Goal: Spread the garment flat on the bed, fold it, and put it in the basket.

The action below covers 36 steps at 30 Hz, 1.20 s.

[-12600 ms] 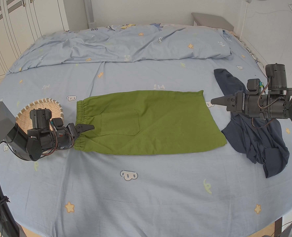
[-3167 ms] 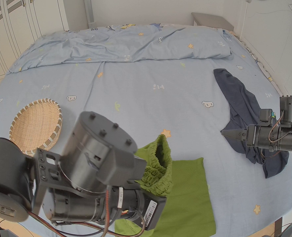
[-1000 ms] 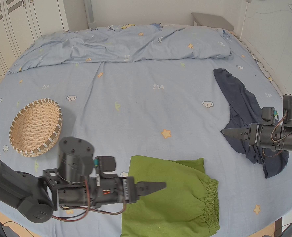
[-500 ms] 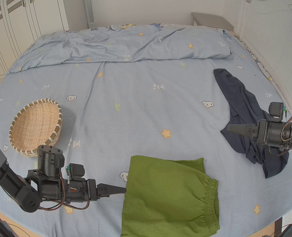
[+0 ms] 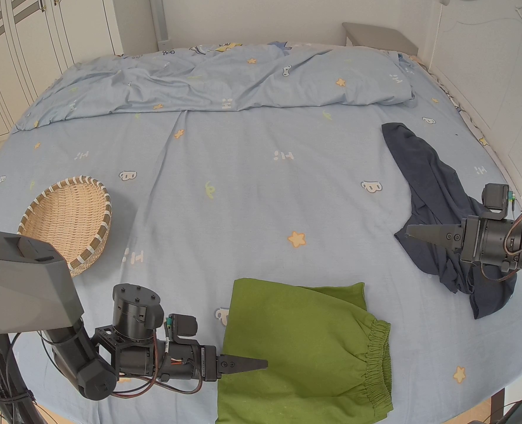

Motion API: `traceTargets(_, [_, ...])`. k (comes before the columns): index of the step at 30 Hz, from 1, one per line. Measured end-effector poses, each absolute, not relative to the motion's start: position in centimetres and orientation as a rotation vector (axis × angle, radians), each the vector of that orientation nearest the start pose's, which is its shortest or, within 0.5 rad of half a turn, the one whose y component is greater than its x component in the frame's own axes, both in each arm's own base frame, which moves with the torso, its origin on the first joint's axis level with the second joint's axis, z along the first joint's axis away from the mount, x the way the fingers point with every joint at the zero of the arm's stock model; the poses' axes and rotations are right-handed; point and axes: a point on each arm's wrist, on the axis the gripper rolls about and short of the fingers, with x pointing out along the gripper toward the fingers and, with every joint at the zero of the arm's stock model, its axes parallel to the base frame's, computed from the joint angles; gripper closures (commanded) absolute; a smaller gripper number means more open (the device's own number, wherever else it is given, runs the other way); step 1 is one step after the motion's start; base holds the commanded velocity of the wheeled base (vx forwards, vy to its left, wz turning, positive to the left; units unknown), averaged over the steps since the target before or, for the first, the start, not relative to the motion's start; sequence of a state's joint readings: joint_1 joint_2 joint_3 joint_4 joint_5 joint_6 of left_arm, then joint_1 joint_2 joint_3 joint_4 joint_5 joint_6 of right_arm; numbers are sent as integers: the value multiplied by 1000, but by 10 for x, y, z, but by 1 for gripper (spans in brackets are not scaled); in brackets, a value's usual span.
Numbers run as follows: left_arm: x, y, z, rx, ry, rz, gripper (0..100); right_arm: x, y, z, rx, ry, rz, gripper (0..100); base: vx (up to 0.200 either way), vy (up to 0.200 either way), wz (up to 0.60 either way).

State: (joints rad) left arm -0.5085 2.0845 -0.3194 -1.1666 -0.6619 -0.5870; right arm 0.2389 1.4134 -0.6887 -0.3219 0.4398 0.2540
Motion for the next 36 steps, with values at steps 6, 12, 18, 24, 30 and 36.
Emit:
traceTargets(6, [232, -159, 15, -538, 963, -957, 0, 217, 63, 196, 281, 494, 616, 0, 0, 0, 0])
traceTargets(12, [236, -168, 14, -530, 956, -983, 0, 217, 65, 195, 279, 500, 623, 0, 0, 0, 0])
traceTargets(18, [237, -169, 14, -537, 962, -984, 100, 217, 66, 195, 277, 503, 628, 0, 0, 0, 0])
traceTargets(24, [238, -171, 15, -577, 980, -985, 100, 216, 67, 193, 277, 509, 631, 0, 0, 0, 0])
traceTargets(30, [236, -170, 16, -593, 993, -993, 100, 216, 67, 193, 275, 510, 631, 0, 0, 0, 0])
traceTargets(36, [236, -161, 27, -661, 1000, -956, 100, 216, 67, 193, 275, 510, 630, 0, 0, 0, 0])
